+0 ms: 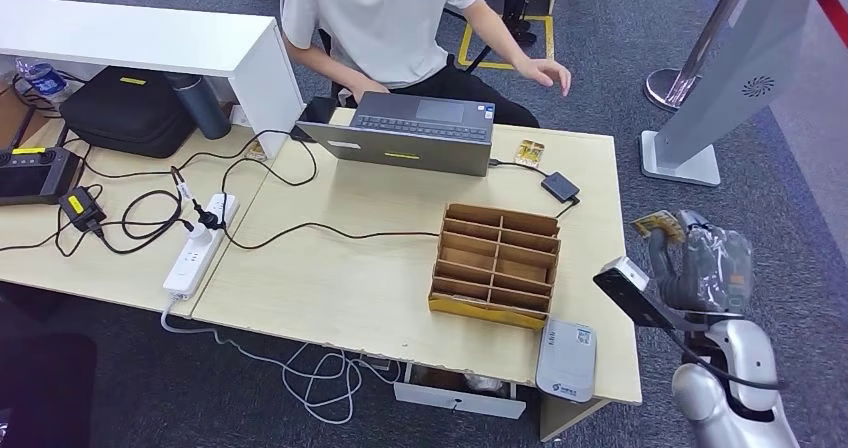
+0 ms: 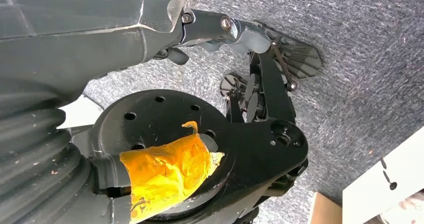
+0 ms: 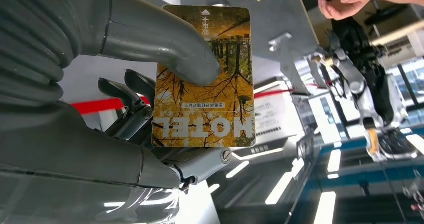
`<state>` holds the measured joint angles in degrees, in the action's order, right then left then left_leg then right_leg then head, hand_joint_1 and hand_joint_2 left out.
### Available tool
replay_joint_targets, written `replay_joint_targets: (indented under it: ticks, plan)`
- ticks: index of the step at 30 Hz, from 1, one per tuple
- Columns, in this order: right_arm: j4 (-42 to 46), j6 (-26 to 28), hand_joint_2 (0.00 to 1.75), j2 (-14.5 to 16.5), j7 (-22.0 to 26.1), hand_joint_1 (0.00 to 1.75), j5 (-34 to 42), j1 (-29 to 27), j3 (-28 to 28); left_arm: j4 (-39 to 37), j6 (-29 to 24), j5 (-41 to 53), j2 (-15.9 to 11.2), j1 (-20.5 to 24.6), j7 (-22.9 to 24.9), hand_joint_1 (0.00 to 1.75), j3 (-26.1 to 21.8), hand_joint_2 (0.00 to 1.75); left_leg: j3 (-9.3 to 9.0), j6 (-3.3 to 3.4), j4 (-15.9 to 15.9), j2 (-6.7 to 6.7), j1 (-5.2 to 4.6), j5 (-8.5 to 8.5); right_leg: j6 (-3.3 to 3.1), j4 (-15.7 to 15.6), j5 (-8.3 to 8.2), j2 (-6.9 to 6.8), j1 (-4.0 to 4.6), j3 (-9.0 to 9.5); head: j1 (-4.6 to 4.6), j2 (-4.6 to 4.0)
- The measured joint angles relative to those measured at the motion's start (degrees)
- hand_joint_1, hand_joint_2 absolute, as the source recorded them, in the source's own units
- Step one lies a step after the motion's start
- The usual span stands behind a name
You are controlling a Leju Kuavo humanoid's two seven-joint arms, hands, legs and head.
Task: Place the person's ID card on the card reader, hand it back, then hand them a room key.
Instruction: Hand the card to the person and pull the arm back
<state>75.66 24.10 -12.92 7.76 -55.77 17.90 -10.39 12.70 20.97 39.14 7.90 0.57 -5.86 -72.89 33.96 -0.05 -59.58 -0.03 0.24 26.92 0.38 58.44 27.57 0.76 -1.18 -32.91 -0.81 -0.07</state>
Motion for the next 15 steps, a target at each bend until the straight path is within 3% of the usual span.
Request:
replay_joint_targets:
  ticks: [9,15]
  plan:
    - [-3.61,-1.41,1.75,0.29,-3.65,1.75,-2.95,10.2,-3.29,0.0,0.46,1.59,-0.41,0.31,-0.1,0.0,-0.09,1.75,0.14,0.01,0.01,-0.07,0.0,-0.11,-0.01,0.05,-0.02,-0.06,0.0,-0.09,0.01,0.01]
    - [-13.63,-1.56,1.75,3.47,-7.2,1.75,-1.95,19.77,-5.85,0.0,0.52,3.13,-0.76,0.64,-0.21,0.0,-0.09,1.75,0.18,-0.03,0.0,-0.11,0.0,-0.19,-0.03,0.1,-0.05,-0.08,0.0,-0.15,-0.01,0.0]
